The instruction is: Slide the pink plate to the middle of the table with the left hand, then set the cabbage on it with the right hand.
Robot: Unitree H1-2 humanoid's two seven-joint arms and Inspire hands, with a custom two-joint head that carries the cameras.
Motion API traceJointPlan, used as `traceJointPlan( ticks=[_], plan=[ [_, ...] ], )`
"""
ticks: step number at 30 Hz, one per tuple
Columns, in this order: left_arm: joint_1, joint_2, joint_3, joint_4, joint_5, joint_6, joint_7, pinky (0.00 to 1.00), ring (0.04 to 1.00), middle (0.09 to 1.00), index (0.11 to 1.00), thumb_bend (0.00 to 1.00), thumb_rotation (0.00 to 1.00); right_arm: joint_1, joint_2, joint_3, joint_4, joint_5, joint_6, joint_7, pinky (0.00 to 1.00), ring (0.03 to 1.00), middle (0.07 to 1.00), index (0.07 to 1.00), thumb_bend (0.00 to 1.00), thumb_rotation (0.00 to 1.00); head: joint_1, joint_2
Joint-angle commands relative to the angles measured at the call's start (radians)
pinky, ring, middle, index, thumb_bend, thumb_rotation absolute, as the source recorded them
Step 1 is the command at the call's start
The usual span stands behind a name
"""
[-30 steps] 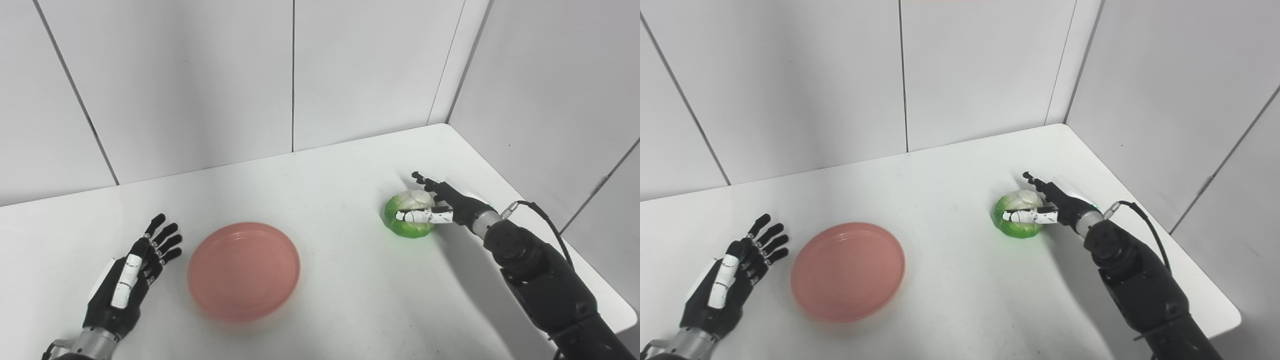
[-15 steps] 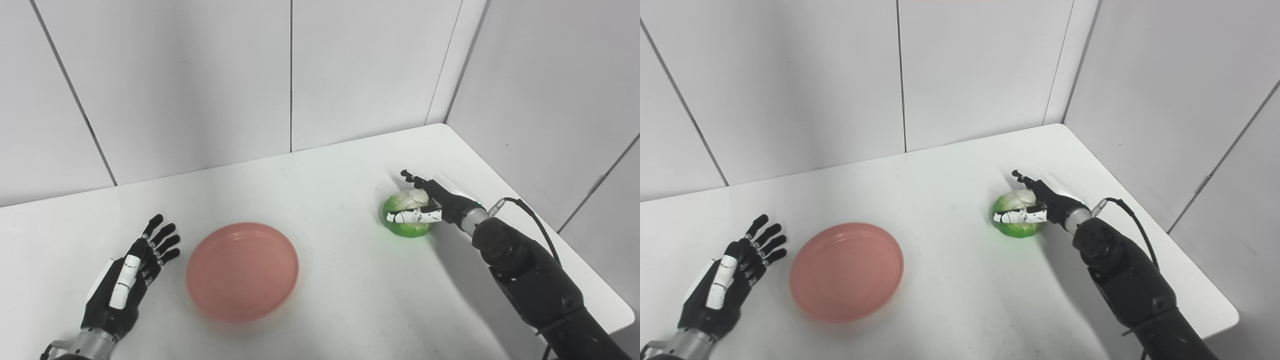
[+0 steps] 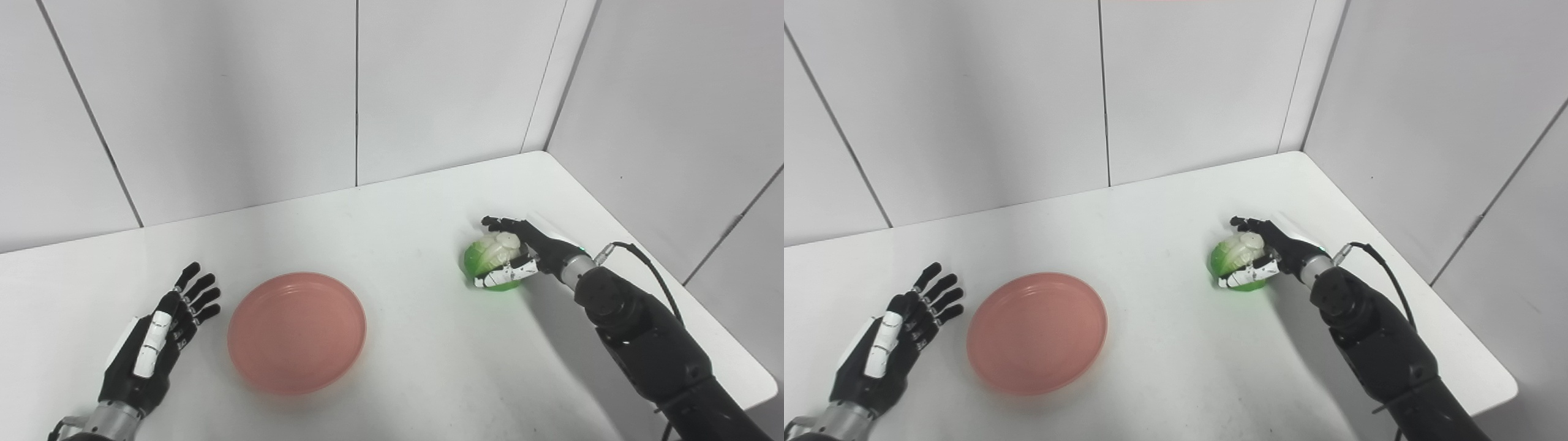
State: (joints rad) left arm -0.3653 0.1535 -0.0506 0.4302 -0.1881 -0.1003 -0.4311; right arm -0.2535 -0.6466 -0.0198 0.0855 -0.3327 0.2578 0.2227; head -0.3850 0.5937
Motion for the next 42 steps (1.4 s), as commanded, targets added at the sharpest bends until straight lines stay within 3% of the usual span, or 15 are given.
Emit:
traceJointPlan(
  ticks=[1, 2, 5, 11, 24, 30, 33, 36, 42],
  plan=[
    [0.035, 0.043, 0.014, 0.037, 0.022, 0.059, 0.027, 0.90, 0.918, 0.939, 0.948, 0.81, 0.91, -0.010, -0.008, -0.031, 0.005, 0.007, -0.076, -0.054, 0.58, 0.607, 0.637, 0.668, 0.86, 0.01, 0.000, 0.000],
    [0.035, 0.043, 0.015, 0.039, 0.020, 0.057, 0.025, 0.90, 0.919, 0.940, 0.949, 0.80, 0.90, -0.009, -0.005, -0.033, 0.011, 0.003, -0.088, -0.066, 0.54, 0.548, 0.545, 0.565, 0.67, 0.01, 0.000, 0.000],
    [0.035, 0.042, 0.015, 0.035, 0.019, 0.067, 0.026, 0.90, 0.920, 0.941, 0.949, 0.80, 0.90, -0.006, 0.000, -0.034, 0.015, -0.003, -0.101, -0.088, 0.46, 0.484, 0.480, 0.499, 0.54, 0.00, 0.001, -0.001],
    [0.036, 0.042, 0.013, 0.028, 0.022, 0.071, 0.027, 0.90, 0.921, 0.944, 0.954, 0.81, 0.91, -0.008, 0.002, -0.028, 0.025, -0.016, -0.097, -0.107, 0.43, 0.457, 0.438, 0.504, 0.53, 0.00, 0.002, -0.001],
    [0.033, 0.039, 0.013, 0.047, 0.022, 0.055, 0.024, 0.90, 0.921, 0.943, 0.952, 0.81, 0.90, -0.004, 0.006, -0.035, 0.015, -0.005, -0.113, -0.109, 0.44, 0.466, 0.463, 0.499, 0.53, 0.00, 0.012, -0.003],
    [0.035, 0.035, 0.007, 0.032, 0.033, 0.070, 0.035, 0.90, 0.920, 0.943, 0.952, 0.81, 0.91, -0.009, 0.002, -0.040, -0.078, 0.002, -0.048, -0.073, 0.46, 0.478, 0.472, 0.499, 0.53, 0.00, 0.018, -0.007],
    [0.032, 0.030, 0.006, 0.044, 0.036, 0.062, 0.041, 0.91, 0.920, 0.941, 0.950, 0.81, 0.91, -0.021, 0.001, -0.034, -0.135, -0.005, -0.053, -0.062, 0.44, 0.468, 0.470, 0.502, 0.53, 0.00, 0.029, -0.009],
    [0.030, 0.024, 0.003, 0.047, 0.037, 0.060, 0.043, 0.91, 0.921, 0.942, 0.952, 0.80, 0.92, -0.036, 0.018, -0.032, -0.206, -0.003, -0.009, -0.043, 0.45, 0.469, 0.473, 0.497, 0.53, 0.00, 0.050, -0.009],
    [0.038, 0.006, -0.015, 0.013, 0.064, 0.087, 0.077, 0.91, 0.923, 0.939, 0.949, 0.83, 0.93, -0.070, 0.023, -0.012, -0.290, 0.011, 0.014, 0.010, 0.43, 0.467, 0.473, 0.500, 0.53, 0.00, 0.119, -0.011]
  ],
)
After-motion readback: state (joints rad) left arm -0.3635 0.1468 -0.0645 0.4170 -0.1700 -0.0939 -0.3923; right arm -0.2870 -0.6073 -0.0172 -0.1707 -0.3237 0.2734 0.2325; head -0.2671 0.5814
